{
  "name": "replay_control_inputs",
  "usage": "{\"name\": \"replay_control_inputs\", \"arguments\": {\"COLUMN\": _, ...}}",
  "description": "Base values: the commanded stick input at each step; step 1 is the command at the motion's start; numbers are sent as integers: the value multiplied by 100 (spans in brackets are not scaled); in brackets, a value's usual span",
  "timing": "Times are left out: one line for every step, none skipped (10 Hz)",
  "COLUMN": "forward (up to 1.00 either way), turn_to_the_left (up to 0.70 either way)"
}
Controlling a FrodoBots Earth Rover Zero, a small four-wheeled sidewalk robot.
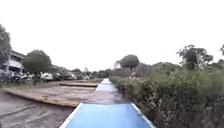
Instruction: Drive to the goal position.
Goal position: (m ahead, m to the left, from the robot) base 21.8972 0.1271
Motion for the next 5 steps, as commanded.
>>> {"name": "replay_control_inputs", "arguments": {"forward": 50, "turn_to_the_left": 0}}
{"name": "replay_control_inputs", "arguments": {"forward": 50, "turn_to_the_left": 0}}
{"name": "replay_control_inputs", "arguments": {"forward": 50, "turn_to_the_left": 0}}
{"name": "replay_control_inputs", "arguments": {"forward": 50, "turn_to_the_left": 0}}
{"name": "replay_control_inputs", "arguments": {"forward": 50, "turn_to_the_left": 0}}
